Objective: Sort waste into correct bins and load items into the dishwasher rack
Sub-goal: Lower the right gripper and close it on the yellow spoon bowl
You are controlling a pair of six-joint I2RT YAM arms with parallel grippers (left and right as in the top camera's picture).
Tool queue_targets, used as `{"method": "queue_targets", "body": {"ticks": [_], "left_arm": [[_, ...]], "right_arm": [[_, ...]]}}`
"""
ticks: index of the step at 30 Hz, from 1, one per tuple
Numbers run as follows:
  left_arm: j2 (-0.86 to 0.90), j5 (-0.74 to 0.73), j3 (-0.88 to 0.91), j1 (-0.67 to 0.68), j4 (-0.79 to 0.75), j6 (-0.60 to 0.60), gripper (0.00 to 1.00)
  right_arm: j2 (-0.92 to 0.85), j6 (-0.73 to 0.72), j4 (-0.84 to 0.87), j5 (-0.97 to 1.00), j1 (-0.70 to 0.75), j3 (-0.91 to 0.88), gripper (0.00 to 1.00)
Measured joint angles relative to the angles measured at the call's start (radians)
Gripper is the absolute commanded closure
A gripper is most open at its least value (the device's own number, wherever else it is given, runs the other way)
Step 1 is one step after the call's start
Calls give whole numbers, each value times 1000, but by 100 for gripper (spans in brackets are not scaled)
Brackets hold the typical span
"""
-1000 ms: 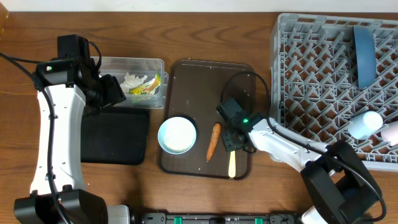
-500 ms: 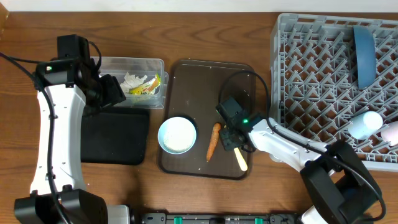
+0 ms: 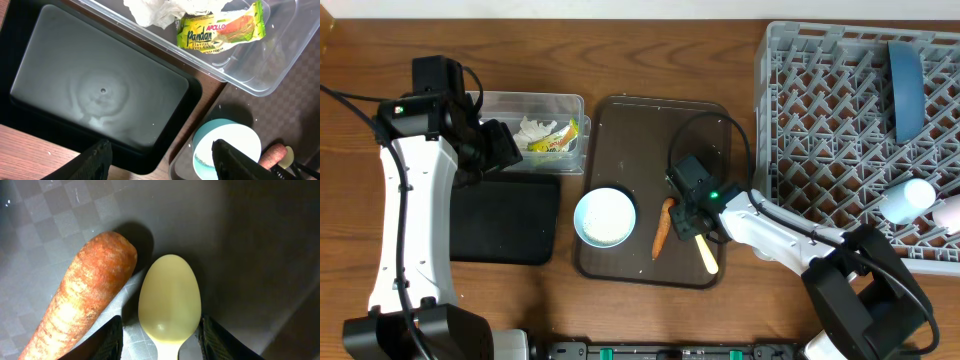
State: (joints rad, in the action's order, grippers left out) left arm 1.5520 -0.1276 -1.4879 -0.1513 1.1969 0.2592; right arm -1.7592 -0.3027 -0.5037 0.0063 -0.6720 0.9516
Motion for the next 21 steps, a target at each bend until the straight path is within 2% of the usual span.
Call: {"method": "queue_targets", "body": {"ticks": [11,17,21], "left_arm": [[0,0,0,0,0,0,34],[0,0,0,0,0,0,33],[0,0,0,0,0,0,34]], "right_arm": [[-2,6,29,26,0,-5,52],[-3,18,34,40,0,-8,61],[-4,27,35,51,0,-8,73]]}}
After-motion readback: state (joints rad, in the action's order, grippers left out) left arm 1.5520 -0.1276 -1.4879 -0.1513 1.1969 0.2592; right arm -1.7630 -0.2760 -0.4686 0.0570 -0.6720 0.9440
